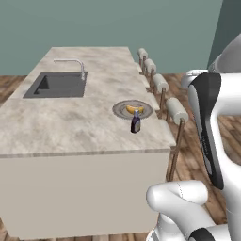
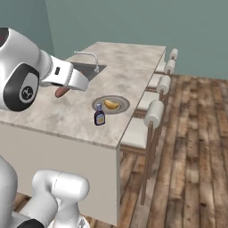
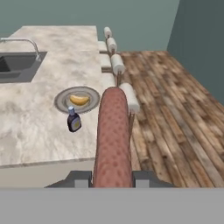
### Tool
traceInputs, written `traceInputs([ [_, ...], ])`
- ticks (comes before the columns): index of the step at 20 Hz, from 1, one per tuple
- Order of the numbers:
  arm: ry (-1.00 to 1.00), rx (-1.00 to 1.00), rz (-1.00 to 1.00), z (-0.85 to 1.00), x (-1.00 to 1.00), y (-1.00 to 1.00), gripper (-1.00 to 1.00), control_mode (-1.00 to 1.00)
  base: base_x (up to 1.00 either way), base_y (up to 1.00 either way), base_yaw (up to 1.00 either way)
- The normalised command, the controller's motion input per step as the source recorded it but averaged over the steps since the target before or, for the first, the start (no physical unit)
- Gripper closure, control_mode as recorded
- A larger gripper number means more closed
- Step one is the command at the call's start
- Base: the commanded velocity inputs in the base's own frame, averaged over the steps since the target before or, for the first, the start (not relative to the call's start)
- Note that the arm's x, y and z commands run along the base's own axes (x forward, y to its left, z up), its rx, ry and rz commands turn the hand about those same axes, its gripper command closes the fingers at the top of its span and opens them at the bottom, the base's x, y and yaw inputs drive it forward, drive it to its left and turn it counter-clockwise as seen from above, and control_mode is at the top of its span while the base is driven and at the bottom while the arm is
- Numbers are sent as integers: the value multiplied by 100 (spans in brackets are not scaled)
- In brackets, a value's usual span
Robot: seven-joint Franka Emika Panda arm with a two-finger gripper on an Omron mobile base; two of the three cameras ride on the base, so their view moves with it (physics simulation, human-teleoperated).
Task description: Move the hot dog bun to the plate on the dining table and place the condiment next to that plate. Then navigate to the fridge and take the sausage and place it on the plate as well.
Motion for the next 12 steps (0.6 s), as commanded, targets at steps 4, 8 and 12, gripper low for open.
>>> traceInputs([
  [4,0,0,0,0,0,0,100,100,39,-2,-3],
  [8,0,0,0,0,0,0,100,100,50,0,-12],
  [12,0,0,0,0,0,0,100,100,42,0,-9],
])
